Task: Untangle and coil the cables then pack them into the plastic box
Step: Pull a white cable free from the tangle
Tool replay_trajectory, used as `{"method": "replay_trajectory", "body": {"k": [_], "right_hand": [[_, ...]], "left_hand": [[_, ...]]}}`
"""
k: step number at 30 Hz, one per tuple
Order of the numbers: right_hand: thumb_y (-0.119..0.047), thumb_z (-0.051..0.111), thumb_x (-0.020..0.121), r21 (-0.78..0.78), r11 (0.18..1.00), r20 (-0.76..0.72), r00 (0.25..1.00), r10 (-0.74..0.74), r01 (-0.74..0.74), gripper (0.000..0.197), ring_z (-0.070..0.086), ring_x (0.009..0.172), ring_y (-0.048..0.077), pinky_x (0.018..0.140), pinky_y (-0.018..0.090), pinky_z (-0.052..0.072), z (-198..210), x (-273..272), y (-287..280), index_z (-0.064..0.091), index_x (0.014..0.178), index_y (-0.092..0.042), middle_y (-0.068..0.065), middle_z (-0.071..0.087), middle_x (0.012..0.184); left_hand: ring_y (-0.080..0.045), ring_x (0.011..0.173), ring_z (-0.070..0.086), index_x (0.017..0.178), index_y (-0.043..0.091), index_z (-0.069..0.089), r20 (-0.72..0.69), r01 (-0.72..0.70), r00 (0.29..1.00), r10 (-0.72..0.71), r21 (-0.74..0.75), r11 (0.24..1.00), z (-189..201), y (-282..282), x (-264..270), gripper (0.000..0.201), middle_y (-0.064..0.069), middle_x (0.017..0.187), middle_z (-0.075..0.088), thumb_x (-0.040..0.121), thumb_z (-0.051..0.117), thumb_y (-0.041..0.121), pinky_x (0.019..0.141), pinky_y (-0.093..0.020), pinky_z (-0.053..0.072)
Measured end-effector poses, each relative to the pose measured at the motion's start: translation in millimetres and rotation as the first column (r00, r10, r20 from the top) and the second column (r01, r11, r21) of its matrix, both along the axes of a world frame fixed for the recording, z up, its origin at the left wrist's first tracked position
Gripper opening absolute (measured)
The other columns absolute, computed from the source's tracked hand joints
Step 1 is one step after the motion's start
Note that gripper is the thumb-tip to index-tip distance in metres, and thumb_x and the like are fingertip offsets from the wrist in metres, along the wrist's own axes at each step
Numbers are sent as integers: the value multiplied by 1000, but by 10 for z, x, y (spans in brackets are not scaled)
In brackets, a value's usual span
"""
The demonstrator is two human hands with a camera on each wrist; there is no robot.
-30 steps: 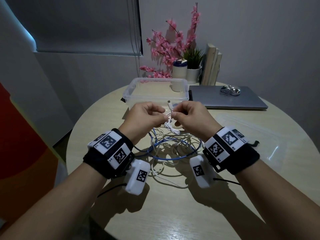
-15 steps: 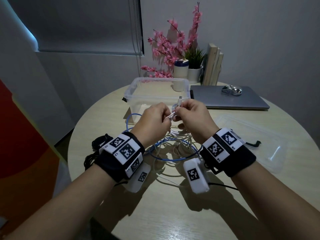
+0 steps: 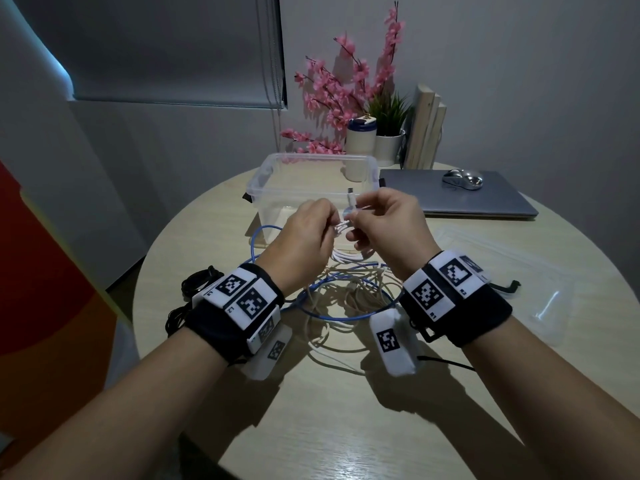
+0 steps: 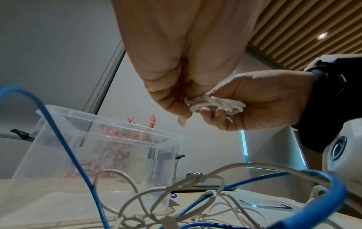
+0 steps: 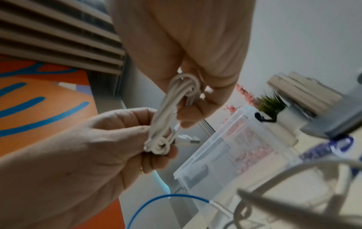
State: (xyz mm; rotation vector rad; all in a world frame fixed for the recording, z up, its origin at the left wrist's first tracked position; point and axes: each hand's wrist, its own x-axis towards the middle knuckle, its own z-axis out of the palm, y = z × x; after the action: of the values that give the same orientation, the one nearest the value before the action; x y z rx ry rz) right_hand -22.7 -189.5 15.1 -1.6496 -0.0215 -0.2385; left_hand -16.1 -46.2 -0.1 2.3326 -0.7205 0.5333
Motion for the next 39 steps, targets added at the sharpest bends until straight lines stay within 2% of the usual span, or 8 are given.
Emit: {"method": "replay_trajectory", "body": {"k": [5, 12, 15, 19, 23, 27, 32, 39], "right_hand": [[-4, 54, 91, -286, 958, 28, 999, 26, -17, 20, 67, 57, 20, 52, 35, 57, 1, 54, -15, 68, 83, -17, 8, 67, 70], [-13, 55, 92, -613, 785, 62, 985, 160, -89, 20, 68, 72, 17, 73, 35, 57, 10, 23, -49, 72, 102, -12, 4, 71, 89], [-19, 64, 89, -598, 790, 40, 980, 195, -132, 17, 66, 58, 12, 63, 29, 57, 14, 13, -58, 72, 102, -11, -3, 66, 72], [-20, 66, 88, -566, 821, 103, 982, 157, -72, 14, 65, 59, 14, 57, 27, 56, 23, 15, -71, 74, 97, -13, 0, 66, 76], [-12, 69, 85, -456, 886, 69, 989, 131, -86, 7, 63, 58, 11, 49, 21, 51, 40, 16, -106, 74, 90, -12, 1, 64, 67], [-10, 68, 85, -395, 910, 34, 988, 151, -125, 8, 62, 56, 9, 53, 25, 52, 53, 18, -121, 72, 82, -16, 3, 64, 64], [-10, 62, 89, -366, 912, 1, 980, 201, -187, 11, 60, 55, 9, 48, 20, 49, 69, -12, -86, 68, 82, -15, 5, 63, 68], [-3, 58, 90, -264, 935, 4, 970, 245, -235, 15, 59, 63, 9, 56, 24, 49, 113, -13, -93, 66, 80, -10, 6, 66, 73]], "left_hand": [[-9, 78, 39, 92, 8, 51, 72, -12, 997, 14, -41, 999, -19, 13, 37, 9, -2, 90, 46, 90, 50, 0, 70, -7, 32], [-10, 82, 42, 113, 8, 55, 66, -120, 990, 122, -27, 992, -4, 43, 17, 20, 0, 98, 45, 94, 52, 8, 73, -17, 33], [-13, 84, 48, 105, 8, 65, 54, -146, 988, 148, -39, 989, 0, 91, 56, 15, -2, 97, 47, 93, 57, 11, 74, -25, 43], [-10, 76, 49, 92, 9, 70, 19, -110, 993, 113, -116, 987, 35, 91, 83, 8, -3, 87, 60, 90, 62, 10, 68, -8, 39], [-15, 69, 62, 82, 16, 71, -300, -122, 954, 14, -343, 931, 85, 123, 95, 4, -1, 73, 68, 84, 70, 19, 69, -31, 54], [-16, 68, 58, 80, 8, 69, -464, -111, 864, -193, -549, 828, 122, 154, 70, 4, -8, 74, 65, 84, 68, 6, 68, -27, 52], [-26, 77, 57, 79, 9, 67, -522, -107, 807, -276, -589, 801, 88, 142, 87, 16, -15, 81, 63, 91, 58, 3, 72, -31, 50], [-8, 59, 57, 81, 8, 65, -508, -109, 812, -287, -615, 781, 121, 115, 62, 17, -4, 71, 64, 93, 54, 3, 59, -17, 48]]}}
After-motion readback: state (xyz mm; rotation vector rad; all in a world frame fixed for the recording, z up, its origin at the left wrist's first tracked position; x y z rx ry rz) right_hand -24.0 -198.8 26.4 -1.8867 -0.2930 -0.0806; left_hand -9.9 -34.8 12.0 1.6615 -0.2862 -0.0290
